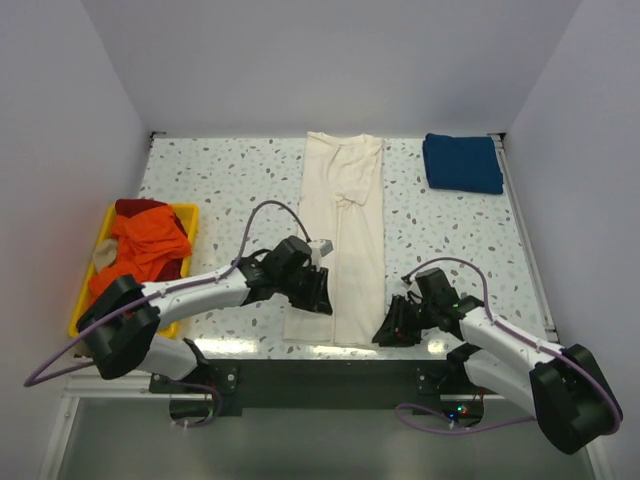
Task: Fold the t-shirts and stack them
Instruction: Fold the tshirt
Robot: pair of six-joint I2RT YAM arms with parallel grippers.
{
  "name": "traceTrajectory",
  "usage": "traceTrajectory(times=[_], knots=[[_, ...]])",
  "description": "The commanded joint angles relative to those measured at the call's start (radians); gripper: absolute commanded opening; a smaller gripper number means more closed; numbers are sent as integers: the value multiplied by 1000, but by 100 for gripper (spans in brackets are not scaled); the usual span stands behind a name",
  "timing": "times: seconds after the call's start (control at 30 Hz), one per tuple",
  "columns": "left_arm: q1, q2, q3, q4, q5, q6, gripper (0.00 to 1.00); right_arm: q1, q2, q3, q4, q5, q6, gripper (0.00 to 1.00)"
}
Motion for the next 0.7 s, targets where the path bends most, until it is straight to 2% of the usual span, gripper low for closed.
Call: traceTrajectory(times=[0.0, 0.2, 0.4, 0.53, 0.67], knots=[[57, -125, -83, -74, -81, -43, 33, 5, -1, -7, -30, -3, -13, 33], [97, -315, -245, -86, -123, -132, 29, 5, -44, 27, -65, 6, -15, 33], [96, -325, -343, -68, -160, -202, 20, 5, -74, 125, -137, 43, -53, 34], [96, -360, -374, -63, -190, -227, 22, 5, -100, 169, -188, 84, -71, 37], [97, -343, -375, -66, -204, -227, 22, 6, -112, 142, -181, 88, -65, 37]])
